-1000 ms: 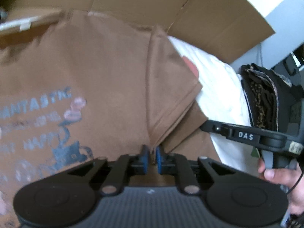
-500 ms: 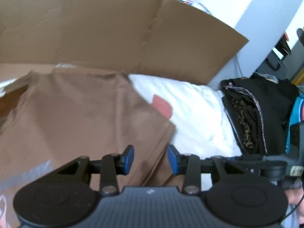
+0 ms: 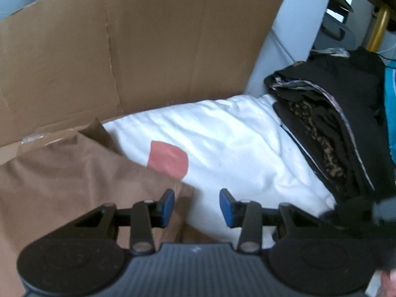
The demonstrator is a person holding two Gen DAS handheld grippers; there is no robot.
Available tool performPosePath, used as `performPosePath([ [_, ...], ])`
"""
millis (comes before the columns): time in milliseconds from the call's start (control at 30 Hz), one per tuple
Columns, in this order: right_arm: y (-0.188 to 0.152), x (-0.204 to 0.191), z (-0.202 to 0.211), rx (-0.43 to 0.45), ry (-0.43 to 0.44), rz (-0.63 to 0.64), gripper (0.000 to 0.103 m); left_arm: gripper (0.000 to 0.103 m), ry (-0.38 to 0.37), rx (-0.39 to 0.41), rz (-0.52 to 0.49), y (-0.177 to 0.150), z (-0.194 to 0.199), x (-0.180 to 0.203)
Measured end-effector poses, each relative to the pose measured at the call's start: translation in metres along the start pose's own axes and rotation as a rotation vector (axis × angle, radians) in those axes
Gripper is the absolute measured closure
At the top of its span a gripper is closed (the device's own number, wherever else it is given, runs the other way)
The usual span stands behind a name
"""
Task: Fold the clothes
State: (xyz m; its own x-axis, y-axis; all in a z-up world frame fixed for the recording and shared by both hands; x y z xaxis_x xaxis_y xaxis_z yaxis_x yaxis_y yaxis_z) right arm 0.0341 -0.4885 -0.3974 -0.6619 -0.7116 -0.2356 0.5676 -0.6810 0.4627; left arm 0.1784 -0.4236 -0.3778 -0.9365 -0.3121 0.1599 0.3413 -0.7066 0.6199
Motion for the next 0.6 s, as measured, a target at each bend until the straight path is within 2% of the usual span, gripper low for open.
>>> performPosePath([
  [433,-0.003,-0.002,-0.002,-0.009,-0.002,0.02,0.083,0.066,0.043,-0.041,0.087,-0.006,-0.029,-0.02],
  [500,-0.004,-0.002,-0.002,-0.009,-0.001,0.022,0.083,0.082,0.049,-0.048,0.101,-0.008,-0.033,-0.023],
  [600,-0.004,-0.003,-0.002,-0.008,0.002,0.023,0.083,0.096,0.037,-0.059,0.131,-0.007,-0.033,-0.033],
])
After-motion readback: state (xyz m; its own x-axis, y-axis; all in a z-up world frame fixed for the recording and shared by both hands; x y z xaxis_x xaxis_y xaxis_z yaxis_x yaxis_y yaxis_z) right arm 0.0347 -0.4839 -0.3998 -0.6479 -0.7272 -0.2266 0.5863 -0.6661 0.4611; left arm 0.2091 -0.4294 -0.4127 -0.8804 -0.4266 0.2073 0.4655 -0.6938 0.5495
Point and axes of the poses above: each gripper's, at about its wrist camera, not at the fingertips, and z roughly against the way its jaws point, x to its right, y to its top, the point moved 7 cm from there along -z, roughly the way its jaws point, and after that the axes turned 4 degrees about -y, right-handed, at the moved point
